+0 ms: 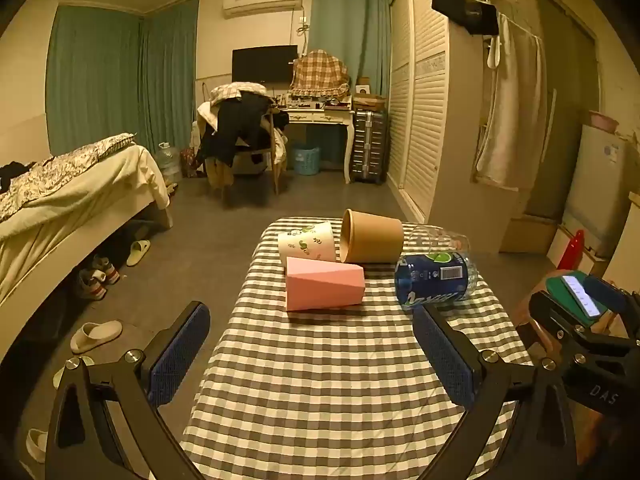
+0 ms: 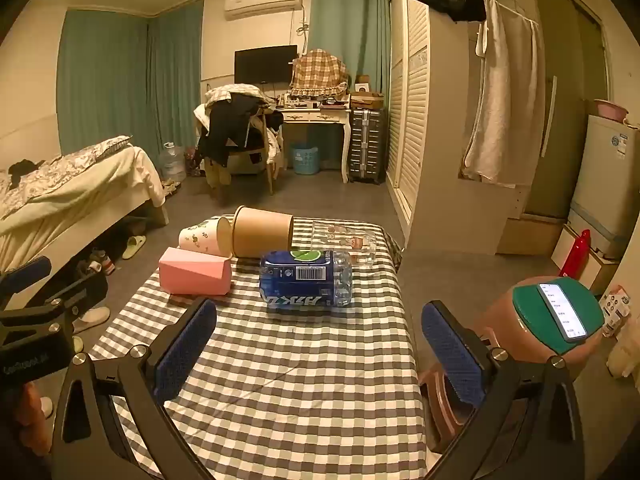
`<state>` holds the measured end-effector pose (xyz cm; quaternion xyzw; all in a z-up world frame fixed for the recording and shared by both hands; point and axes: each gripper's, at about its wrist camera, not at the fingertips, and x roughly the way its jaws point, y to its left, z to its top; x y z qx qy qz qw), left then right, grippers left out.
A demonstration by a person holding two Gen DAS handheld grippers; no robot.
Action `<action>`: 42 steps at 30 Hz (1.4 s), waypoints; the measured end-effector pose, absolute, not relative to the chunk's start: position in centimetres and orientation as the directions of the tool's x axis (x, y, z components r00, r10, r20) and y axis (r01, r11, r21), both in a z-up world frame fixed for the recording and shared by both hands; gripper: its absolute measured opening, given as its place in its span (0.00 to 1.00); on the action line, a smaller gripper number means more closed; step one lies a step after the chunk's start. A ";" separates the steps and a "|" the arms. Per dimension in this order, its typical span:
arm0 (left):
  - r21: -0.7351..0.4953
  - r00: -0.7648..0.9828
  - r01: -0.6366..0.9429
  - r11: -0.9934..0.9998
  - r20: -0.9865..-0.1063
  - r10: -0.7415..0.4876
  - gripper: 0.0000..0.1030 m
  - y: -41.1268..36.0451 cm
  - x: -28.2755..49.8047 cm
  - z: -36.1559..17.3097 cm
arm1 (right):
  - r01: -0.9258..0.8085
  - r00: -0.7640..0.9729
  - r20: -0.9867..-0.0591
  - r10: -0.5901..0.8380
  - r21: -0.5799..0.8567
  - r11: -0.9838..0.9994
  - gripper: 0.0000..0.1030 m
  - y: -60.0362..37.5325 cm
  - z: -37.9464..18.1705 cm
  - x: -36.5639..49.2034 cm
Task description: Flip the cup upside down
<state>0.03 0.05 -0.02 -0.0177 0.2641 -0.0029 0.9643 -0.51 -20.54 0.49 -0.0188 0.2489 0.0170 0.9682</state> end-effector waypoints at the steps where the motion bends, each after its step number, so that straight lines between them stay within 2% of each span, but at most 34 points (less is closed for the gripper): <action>1: -0.037 0.860 -0.001 0.999 -0.510 -0.018 1.00 0.1 0.0 0.0 | -0.042 0.879 -0.475 0.023 -0.030 0.999 1.00 -20.6 0.5 -0.5; 42: -0.037 0.863 -0.017 0.999 -0.506 -0.005 1.00 0.2 -0.2 -0.3 | -0.052 0.865 -0.500 0.033 -0.024 0.998 1.00 -20.3 -0.1 -0.8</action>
